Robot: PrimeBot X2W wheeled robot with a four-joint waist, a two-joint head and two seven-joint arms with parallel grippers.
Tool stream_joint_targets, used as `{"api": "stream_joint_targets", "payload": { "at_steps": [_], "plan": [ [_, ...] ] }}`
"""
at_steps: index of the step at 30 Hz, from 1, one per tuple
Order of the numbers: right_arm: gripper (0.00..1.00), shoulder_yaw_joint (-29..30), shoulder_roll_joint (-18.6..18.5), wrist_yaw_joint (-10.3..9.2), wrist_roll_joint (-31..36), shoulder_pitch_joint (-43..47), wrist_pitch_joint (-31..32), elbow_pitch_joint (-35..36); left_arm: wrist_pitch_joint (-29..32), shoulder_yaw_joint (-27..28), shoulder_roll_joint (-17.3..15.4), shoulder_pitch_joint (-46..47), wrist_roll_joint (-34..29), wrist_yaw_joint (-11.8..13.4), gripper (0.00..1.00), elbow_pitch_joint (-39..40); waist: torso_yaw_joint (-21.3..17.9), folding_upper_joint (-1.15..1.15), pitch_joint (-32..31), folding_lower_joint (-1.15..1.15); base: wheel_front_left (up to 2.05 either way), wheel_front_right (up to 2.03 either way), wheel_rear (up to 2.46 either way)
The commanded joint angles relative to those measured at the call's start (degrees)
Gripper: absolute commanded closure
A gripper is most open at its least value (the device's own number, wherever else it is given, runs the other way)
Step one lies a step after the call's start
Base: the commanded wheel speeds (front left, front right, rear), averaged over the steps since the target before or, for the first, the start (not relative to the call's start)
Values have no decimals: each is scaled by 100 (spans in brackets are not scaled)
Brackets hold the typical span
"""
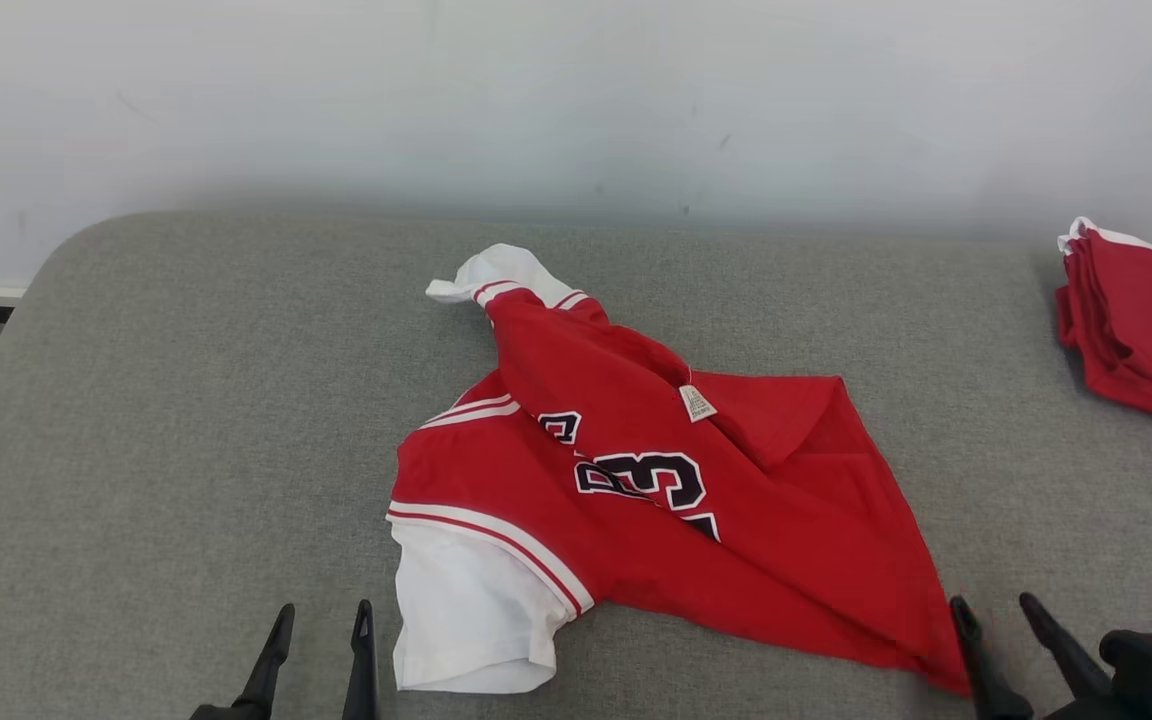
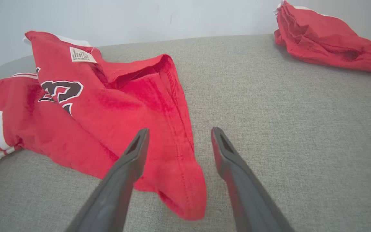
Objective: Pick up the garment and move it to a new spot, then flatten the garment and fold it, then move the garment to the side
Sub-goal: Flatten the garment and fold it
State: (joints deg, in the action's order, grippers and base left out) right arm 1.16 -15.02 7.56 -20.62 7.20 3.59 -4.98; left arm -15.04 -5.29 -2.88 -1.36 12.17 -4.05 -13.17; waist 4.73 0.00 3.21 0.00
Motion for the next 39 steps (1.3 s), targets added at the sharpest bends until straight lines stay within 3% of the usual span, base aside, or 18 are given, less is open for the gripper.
{"api": "stream_joint_targets", "payload": {
  "at_steps": [1,16,23,39],
  "plan": [
    [0,67,29,-17,75,39,-8,73,-13,7,0,-1,-43,-11,0,-3,13,0,2,0,0,0,0],
    [0,264,301,-17,540,248,-687,-118,-13,-22,1,-240,-124,-113,0,-264,-142,0,-241,0,0,0,0],
    [0,111,390,-17,569,325,-860,-743,-13,-185,-1,-247,-57,-247,0,-854,-322,0,-234,0,0,0,0],
    [0,-489,276,-17,439,-585,-1293,-2287,-13,-220,-63,300,148,-334,0,-1782,-378,0,-123,0,0,0,0]
  ]
}}
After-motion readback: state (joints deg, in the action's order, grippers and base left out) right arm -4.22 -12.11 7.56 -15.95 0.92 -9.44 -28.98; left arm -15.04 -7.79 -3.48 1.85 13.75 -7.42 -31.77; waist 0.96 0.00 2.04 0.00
